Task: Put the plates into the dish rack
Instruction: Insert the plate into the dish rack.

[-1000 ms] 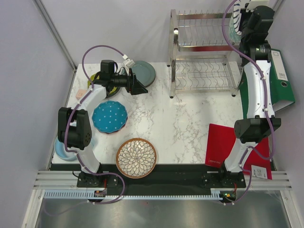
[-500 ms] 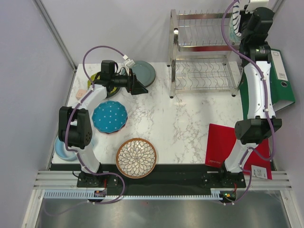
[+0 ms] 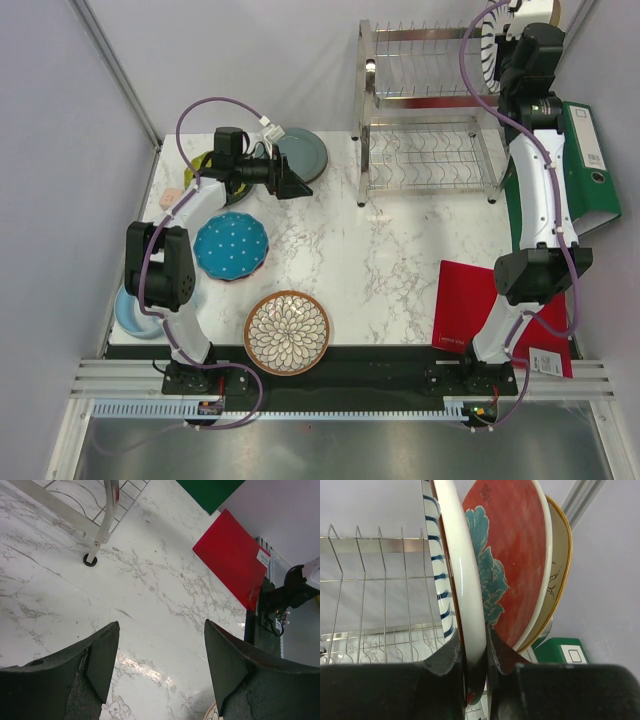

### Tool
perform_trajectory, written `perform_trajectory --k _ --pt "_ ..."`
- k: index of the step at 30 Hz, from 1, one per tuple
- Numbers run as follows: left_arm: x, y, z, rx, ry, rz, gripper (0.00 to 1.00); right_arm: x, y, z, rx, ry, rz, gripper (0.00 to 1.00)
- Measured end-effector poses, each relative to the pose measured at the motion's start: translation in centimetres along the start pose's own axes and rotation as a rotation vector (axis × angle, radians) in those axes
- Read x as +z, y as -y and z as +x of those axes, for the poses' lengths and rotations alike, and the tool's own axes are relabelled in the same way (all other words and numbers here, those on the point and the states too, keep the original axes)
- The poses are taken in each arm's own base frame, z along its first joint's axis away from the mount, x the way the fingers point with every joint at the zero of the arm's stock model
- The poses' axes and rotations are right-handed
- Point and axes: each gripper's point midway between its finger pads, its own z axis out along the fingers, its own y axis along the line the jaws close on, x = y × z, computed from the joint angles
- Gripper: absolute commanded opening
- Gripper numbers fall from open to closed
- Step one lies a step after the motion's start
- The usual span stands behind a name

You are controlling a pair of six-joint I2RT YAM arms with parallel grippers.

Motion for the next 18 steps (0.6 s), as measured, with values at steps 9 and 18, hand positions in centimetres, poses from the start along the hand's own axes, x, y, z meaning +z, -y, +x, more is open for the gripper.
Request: perform_trajectory --k 9,18 --pt "0.0 0.1 -0.6 0.006 0.008 0.001 0.75 0.9 -1.3 0.2 -0.012 0.003 0.002 0.0" --pt "0.3 0.1 -0.7 0.0 0.005 0.006 0.76 2.5 -2.0 0.8 -0.035 0.005 0.013 0.14"
